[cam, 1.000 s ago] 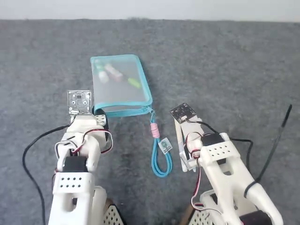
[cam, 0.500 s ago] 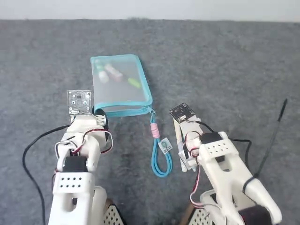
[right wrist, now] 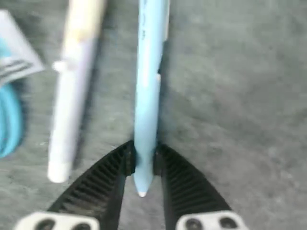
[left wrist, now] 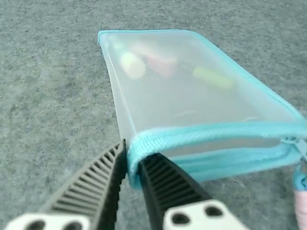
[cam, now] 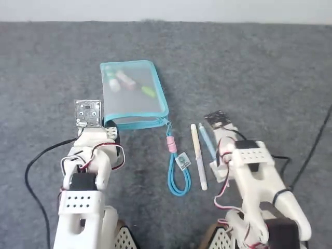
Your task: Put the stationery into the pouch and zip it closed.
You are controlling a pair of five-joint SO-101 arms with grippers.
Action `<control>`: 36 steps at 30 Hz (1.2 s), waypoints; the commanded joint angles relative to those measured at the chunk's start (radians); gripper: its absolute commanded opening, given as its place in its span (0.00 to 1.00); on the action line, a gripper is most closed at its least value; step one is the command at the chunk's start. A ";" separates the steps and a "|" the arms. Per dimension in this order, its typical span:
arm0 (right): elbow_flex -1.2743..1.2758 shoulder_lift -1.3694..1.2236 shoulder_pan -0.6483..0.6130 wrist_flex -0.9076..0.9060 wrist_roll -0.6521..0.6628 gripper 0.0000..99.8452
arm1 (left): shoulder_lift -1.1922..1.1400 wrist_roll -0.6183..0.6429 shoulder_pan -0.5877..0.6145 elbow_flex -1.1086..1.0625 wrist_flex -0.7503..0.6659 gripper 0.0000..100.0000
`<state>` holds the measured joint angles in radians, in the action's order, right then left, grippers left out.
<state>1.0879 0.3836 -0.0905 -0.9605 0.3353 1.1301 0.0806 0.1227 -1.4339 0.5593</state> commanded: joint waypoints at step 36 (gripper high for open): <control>-0.609 0.082 -0.532 -0.456 0.017 0.01 | 0.000 -0.008 -0.066 0.010 -0.035 0.01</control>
<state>0.5754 0.5309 -0.6183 -1.4331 0.3659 1.1301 0.0806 0.0675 -1.4339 0.5593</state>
